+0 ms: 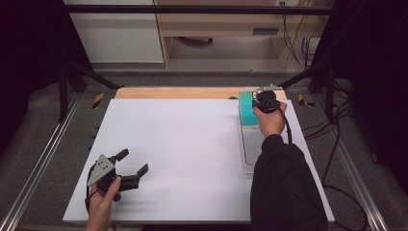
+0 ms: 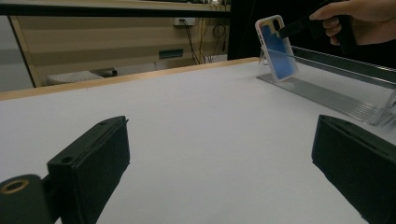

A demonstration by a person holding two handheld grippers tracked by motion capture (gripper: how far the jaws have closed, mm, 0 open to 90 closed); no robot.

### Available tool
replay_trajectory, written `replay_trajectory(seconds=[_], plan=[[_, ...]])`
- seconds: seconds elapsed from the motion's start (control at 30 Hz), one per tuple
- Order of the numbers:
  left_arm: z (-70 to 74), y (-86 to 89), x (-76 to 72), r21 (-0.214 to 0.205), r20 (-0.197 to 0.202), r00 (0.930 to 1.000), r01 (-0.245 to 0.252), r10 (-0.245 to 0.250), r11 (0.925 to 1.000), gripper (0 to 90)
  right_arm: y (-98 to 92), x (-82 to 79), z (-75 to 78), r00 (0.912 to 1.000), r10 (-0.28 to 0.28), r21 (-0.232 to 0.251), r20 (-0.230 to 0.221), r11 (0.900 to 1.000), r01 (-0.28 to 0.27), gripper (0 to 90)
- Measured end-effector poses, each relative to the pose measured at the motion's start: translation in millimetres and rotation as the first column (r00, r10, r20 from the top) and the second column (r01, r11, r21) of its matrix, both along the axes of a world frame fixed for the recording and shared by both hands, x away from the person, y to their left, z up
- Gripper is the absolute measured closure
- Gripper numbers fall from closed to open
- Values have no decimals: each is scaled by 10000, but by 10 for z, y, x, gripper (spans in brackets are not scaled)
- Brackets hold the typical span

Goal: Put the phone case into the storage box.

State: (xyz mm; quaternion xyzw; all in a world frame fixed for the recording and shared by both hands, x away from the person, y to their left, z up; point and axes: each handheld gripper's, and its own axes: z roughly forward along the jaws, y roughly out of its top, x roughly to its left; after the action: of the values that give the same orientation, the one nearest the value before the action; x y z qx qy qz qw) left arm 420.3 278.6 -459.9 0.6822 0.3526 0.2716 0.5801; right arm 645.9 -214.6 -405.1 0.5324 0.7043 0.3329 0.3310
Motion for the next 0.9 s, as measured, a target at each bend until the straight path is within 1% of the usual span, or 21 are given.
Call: replay_trajectory(seconds=[0.23,0.43,0.5,0.67,0.9], plan=[[-6,-14,7,62,-11,10000,23,-23,10000,38,-16,5,-11,10000,19,163,-5,9999,-19,703],[-7,-8,11,51,-22,10000,-25,25,10000,38,-22,-4,4,9999,137,134,42,9998,-137,698],[-4,-15,5,86,29,9999,-125,125,9999,40,-19,-15,17,9999,130,198,25,9997,-131,678],[-3,-10,8,23,17,9999,-112,112,9999,40,-39,-42,60,9999,45,284,93,9996,-47,607],[-9,-16,15,-5,-39,9999,-139,139,9999,35,-76,-75,105,9998,108,465,143,9989,-114,554]])
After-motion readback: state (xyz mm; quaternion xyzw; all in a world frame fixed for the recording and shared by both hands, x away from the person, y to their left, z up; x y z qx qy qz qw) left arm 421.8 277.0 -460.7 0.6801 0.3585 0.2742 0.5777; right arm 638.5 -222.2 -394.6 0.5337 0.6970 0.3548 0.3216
